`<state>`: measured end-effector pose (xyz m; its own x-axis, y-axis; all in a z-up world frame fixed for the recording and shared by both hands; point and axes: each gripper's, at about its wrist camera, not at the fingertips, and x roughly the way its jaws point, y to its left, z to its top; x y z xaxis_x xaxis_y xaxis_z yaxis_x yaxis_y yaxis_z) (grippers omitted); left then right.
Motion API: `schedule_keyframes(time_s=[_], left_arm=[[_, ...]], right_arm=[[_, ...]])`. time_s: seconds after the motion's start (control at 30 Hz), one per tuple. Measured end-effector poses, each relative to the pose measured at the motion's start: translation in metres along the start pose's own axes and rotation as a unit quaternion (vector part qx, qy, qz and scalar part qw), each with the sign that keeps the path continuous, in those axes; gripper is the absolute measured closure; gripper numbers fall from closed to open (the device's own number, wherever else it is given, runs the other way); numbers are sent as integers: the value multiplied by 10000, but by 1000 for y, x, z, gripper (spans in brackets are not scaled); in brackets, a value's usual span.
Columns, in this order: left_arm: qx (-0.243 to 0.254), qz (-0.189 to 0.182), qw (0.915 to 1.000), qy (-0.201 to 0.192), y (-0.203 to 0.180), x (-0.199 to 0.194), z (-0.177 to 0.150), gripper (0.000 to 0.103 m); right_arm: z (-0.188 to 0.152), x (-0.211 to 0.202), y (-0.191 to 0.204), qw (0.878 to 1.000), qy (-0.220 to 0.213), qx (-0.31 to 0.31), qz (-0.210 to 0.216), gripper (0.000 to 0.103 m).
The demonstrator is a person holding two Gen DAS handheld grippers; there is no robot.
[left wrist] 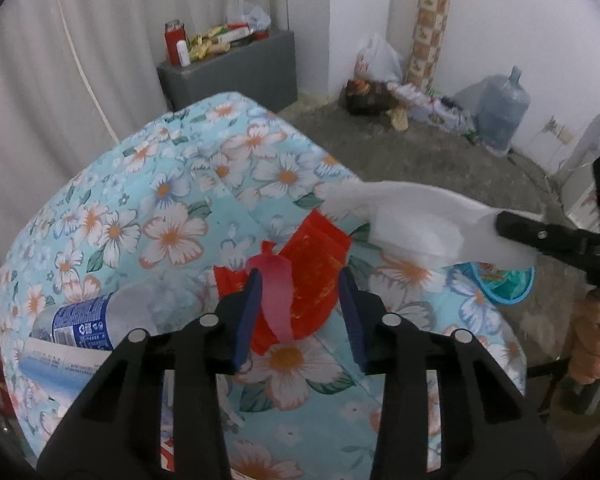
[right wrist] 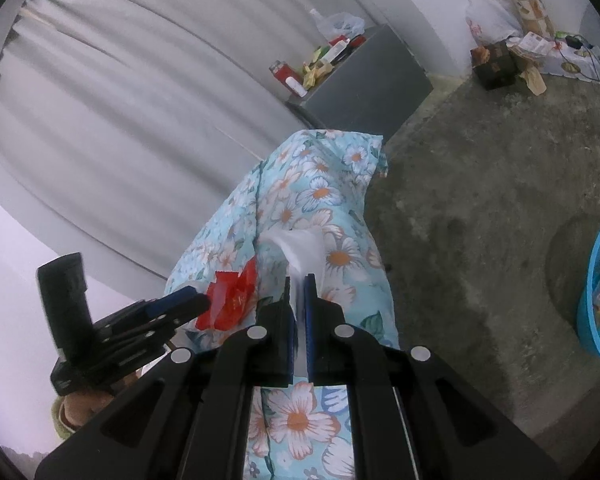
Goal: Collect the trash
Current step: 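Carry the tissue and red wrappers to the blue wastebasket and release both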
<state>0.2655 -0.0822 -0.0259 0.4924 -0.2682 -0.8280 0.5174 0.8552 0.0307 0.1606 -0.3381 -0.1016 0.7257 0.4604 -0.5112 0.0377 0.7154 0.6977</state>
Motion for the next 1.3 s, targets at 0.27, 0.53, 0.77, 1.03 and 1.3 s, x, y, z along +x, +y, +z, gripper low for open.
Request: schedule_keyframes(time_s=[0.27,0.53,0.77,1.03,1.3], left_arm=[[115,154,9991,384,-3,23,1,73],[185,529,9967,591,-3,40,2,73],[279,682,9955,594,-3,46,1,78],[31,530,9976,441,7,42,1,103],[-135,206,9988,-420,7,-7,9,103]], right_arm=[[-2,-6,-5,10000,-36,54,50,98],[-3,-7,-5,10000,-46,55,52,98],[-3,-9,-5,9999,-45,65,78,98],[-3,-10,-5,9999,-55,71,53,98],[-1,-21,7,9998,-198,-78,21,98]])
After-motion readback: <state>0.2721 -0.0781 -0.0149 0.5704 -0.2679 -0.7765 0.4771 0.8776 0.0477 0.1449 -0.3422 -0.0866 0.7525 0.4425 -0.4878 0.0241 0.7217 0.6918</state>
